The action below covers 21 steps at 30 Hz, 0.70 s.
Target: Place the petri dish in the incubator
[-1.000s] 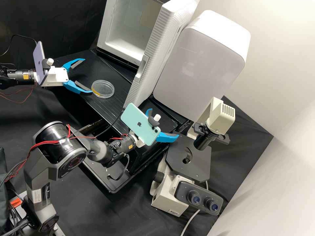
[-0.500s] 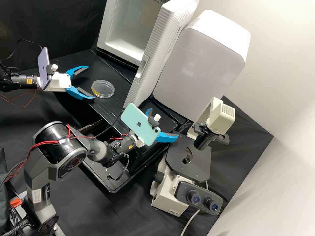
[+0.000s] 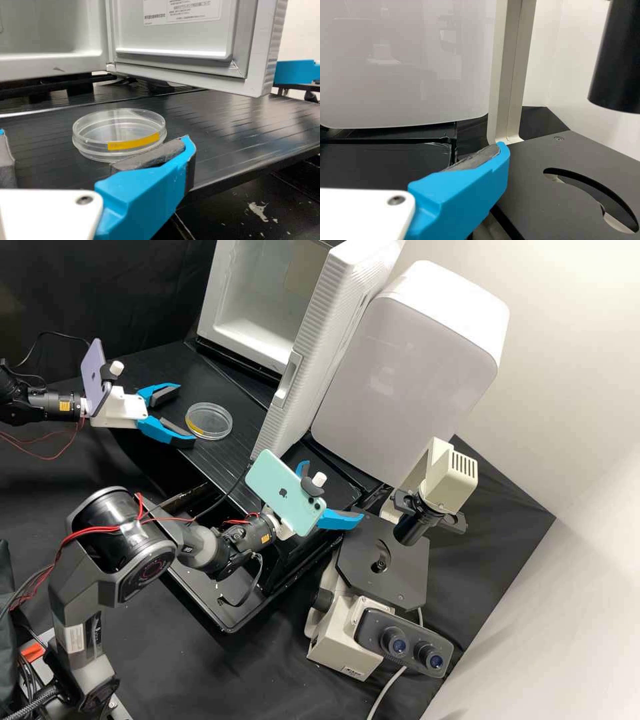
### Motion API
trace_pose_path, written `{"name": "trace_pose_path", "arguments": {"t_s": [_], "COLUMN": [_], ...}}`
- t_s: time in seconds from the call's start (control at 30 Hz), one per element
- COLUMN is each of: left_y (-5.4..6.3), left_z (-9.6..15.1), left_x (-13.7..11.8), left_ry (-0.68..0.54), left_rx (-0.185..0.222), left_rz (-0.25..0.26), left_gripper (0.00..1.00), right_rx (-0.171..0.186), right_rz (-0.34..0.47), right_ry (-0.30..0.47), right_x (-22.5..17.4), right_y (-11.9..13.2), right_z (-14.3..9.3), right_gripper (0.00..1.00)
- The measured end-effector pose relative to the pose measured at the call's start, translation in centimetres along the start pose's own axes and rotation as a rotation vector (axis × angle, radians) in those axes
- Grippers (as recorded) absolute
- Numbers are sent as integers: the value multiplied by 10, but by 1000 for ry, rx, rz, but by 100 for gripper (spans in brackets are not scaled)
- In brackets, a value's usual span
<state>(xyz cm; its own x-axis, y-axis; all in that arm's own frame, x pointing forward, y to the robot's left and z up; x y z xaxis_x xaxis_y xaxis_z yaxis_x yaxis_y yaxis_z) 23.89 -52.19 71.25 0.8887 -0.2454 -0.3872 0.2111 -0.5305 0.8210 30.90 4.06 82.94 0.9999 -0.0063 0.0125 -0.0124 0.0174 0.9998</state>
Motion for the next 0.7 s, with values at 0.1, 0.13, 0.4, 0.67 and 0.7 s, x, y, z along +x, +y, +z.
{"name": "trace_pose_path", "arguments": {"t_s": [0.1,0.13,0.4,0.67,0.7], "left_y": [1,1,0,3,3], "left_z": [2,1,1,1,1], "left_x": [2,2,3,5,6], "left_ry": [-17,-16,-23,-23,-17], "left_rx": [-9,-13,-11,-9,5], "left_rz": [-7,-8,-13,-6,-7], "left_gripper": [100,100,100,100,100], "right_rx": [0,0,0,0,0], "right_rz": [0,0,0,0,0], "right_ry": [0,0,0,0,0], "right_x": [0,0,0,0,0], "right_y": [0,0,0,0,0], "right_z": [0,0,0,0,0], "right_gripper": [100,100,100,100,100]}}
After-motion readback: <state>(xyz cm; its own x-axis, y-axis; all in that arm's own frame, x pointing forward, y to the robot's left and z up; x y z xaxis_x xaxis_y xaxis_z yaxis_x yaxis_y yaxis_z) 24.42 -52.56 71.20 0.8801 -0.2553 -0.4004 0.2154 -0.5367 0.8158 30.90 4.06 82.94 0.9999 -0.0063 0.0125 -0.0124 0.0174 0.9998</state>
